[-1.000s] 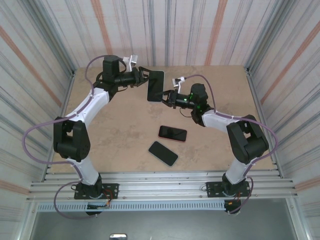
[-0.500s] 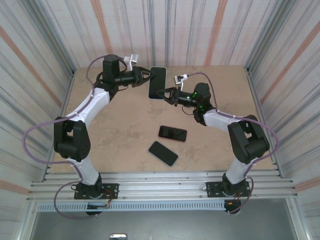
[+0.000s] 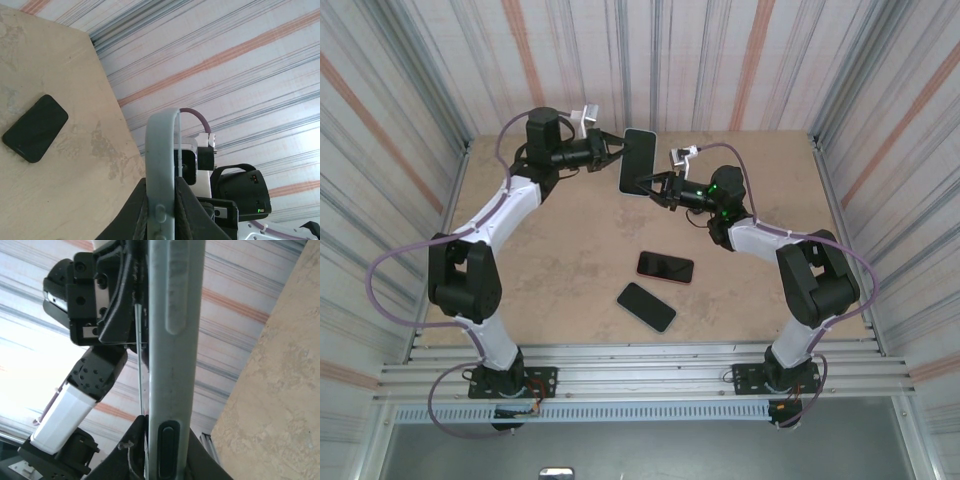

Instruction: Take the phone out of the phone case

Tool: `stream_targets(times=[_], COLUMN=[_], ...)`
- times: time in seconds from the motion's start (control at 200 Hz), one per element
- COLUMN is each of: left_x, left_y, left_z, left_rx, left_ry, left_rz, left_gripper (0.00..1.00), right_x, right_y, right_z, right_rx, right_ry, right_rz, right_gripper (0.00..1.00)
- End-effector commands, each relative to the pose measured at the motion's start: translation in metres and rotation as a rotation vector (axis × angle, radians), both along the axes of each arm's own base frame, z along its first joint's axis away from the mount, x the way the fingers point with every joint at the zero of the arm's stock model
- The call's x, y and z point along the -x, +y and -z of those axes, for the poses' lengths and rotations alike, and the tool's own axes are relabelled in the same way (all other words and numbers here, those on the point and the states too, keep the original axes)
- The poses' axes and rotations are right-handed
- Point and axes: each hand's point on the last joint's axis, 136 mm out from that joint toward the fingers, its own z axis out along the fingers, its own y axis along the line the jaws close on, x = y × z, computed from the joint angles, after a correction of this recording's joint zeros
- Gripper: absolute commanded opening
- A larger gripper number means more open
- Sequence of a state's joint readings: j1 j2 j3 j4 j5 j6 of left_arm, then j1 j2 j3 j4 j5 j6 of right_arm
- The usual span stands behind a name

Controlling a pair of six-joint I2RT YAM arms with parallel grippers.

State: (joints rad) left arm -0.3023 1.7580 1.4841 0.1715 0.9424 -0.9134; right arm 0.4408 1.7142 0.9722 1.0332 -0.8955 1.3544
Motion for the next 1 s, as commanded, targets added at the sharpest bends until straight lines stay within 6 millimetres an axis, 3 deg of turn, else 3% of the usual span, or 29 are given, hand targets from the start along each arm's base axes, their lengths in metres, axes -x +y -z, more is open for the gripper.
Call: stream_targets(times=[0.0, 0.281, 0.581, 0.827, 0.997], left_x=[0.009, -0.009, -0.020, -0.011, -0.003], left_y=[-0.011, 0.000, 0.010, 0.004, 0.001], left_z=[-0.025, -0.039, -0.052, -0.055, -0.054], left_rx=[0.044, 0.111, 0.210, 0.281, 0.342], left_ry=[-0.071, -0.097, -0.185, -0.202, -0.187], left_rz=[0.033, -0.124, -0.389, -0.477, -0.511], left_gripper=[0.08, 0.02, 0.00, 0.00, 0.00], right_x=[0.006, 0.003, 0.010, 0.008, 0.006], right_y=[-0.002, -0.010, -0.018, -0.028, -0.032], right_z=[-0.022, -0.011, 0.007, 0.015, 0.008], right_rx=[-0.034, -0.021, 0.016, -0.010, -0.048], right_ry=[-0.052, -0.061, -0.140, -0.130, -0.137], right_rz=[-0.012, 0.059, 0.324, 0.474, 0.522], right_gripper=[0.24, 0.39, 0.51, 0.51, 0.46])
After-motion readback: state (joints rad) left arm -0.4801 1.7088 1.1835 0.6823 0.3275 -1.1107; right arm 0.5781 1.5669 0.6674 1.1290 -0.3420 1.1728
